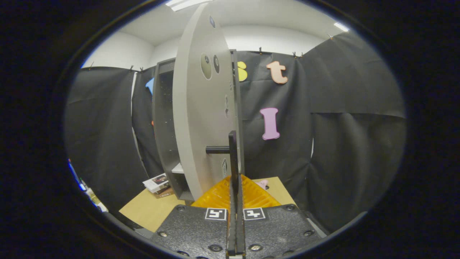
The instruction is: Open the shoe cabinet door, grab the shoes and put them into the shoe cabinet, then close the shoe cabinet door.
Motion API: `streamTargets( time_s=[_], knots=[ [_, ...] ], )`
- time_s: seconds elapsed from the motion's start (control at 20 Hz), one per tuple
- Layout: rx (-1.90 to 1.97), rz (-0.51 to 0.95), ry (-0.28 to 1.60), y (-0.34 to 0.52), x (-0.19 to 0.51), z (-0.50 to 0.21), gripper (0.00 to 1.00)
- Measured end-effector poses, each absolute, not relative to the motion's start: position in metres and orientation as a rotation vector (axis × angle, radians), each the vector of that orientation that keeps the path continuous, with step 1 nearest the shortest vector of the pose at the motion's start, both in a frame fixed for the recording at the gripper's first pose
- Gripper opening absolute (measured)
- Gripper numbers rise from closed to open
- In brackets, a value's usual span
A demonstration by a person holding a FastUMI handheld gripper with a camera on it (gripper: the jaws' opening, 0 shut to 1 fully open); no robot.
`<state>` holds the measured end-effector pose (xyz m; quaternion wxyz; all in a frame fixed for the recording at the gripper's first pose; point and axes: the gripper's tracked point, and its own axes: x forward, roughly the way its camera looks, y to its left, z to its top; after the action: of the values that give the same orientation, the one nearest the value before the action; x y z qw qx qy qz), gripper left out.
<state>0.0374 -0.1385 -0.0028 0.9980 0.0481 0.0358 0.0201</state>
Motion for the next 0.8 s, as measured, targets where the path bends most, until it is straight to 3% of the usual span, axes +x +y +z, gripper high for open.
streamTargets(
  time_s=[0.2, 0.65, 0.75, 0.8],
  knots=[
    [0.122, 0.0, 0.081, -0.181, 0.044, -0.006, 0.04],
    [0.128, 0.105, 0.1, -0.192, 0.04, -0.017, 0.05],
    [0.116, 0.091, 0.121, -0.199, 0.036, -0.026, 0.12],
    [0.113, 0.076, 0.124, -0.206, 0.032, -0.029, 0.23]
  ],
)
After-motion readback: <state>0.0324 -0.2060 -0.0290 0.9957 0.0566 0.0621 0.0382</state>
